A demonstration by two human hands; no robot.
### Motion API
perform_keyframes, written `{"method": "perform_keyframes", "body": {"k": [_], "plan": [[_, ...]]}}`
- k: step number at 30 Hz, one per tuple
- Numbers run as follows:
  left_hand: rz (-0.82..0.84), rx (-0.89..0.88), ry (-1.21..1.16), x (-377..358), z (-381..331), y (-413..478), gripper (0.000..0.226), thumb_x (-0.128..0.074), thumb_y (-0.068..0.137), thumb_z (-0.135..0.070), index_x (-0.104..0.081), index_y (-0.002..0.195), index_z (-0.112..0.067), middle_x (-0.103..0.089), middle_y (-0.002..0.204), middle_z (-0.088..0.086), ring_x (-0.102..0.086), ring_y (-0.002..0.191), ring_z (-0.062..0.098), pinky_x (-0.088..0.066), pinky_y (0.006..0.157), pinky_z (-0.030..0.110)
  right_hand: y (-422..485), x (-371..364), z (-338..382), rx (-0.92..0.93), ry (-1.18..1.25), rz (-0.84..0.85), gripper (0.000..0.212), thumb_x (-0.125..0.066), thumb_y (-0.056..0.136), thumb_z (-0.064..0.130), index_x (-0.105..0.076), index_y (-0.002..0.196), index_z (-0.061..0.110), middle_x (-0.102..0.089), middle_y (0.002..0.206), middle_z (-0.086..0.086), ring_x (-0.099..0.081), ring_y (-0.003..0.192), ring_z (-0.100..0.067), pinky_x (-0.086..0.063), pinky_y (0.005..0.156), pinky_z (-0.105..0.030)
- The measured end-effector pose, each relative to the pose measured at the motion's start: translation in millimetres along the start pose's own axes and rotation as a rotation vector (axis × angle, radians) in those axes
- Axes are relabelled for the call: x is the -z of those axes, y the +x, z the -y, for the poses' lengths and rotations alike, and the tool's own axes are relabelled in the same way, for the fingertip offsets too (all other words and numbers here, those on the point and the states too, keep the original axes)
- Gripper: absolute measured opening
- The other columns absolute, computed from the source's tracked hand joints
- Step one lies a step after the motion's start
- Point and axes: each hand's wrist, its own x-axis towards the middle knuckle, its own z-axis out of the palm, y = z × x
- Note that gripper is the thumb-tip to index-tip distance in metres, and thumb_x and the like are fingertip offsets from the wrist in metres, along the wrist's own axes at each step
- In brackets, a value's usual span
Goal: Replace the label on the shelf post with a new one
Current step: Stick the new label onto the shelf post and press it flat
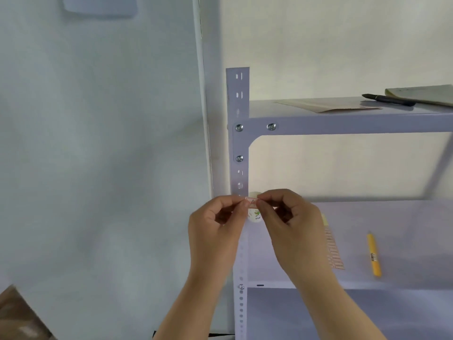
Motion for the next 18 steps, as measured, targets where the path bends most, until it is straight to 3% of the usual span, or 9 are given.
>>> {"method": "perform_keyframes", "body": {"k": [4, 9, 13, 18], "plan": [[0.022, -0.016, -0.026, 8.9, -1.5, 21.8, 0.010, -0.077, 0.085, -0.011, -0.082, 0.084, -0.019, -0.081, 0.076, -0.007, -0.072, 0.066, 0.001, -0.054, 0.064, 0.014, 12.6, -18.1, 5.0, 0.029, -0.054, -0.057, 0.011, -0.071, 0.087, 0.016, -0.073, 0.082, 0.025, -0.072, 0.078, 0.017, -0.058, 0.058, -0.012, -0.046, 0.054, -0.014], [-0.030, -0.034, -0.036, 7.7, 2.9, 38.7, 0.011, -0.078, 0.083, -0.014, -0.081, 0.085, -0.024, -0.080, 0.077, -0.008, -0.075, 0.072, 0.011, -0.057, 0.069, 0.020, 25.0, -31.5, 4.3, 0.028, -0.007, -0.085, 0.014, -0.071, 0.088, 0.018, -0.065, 0.092, 0.030, -0.071, 0.077, 0.009, -0.055, 0.054, -0.007, -0.044, 0.052, -0.018], [-0.056, -0.026, -0.080, 1.4, 7.3, 44.0, 0.020, -0.080, 0.082, -0.017, -0.077, 0.102, -0.022, -0.080, 0.078, 0.001, -0.075, 0.072, 0.018, -0.056, 0.067, 0.024, 32.4, -33.2, 1.3, 0.036, 0.015, -0.117, 0.022, -0.073, 0.087, 0.018, -0.056, 0.088, 0.032, -0.069, 0.077, 0.012, -0.054, 0.054, -0.008, -0.045, 0.053, -0.020], [-0.090, -0.079, -0.068, -3.9, 9.9, 46.8, 0.013, -0.081, 0.081, -0.018, -0.074, 0.088, -0.027, -0.075, 0.072, -0.001, -0.064, 0.060, 0.011, -0.049, 0.060, 0.018, 36.5, -35.0, 0.0, 0.074, -0.004, -0.112, 0.025, -0.073, 0.087, 0.018, -0.051, 0.081, 0.029, -0.064, 0.077, 0.013, -0.049, 0.052, -0.008, -0.043, 0.050, -0.022]]}}
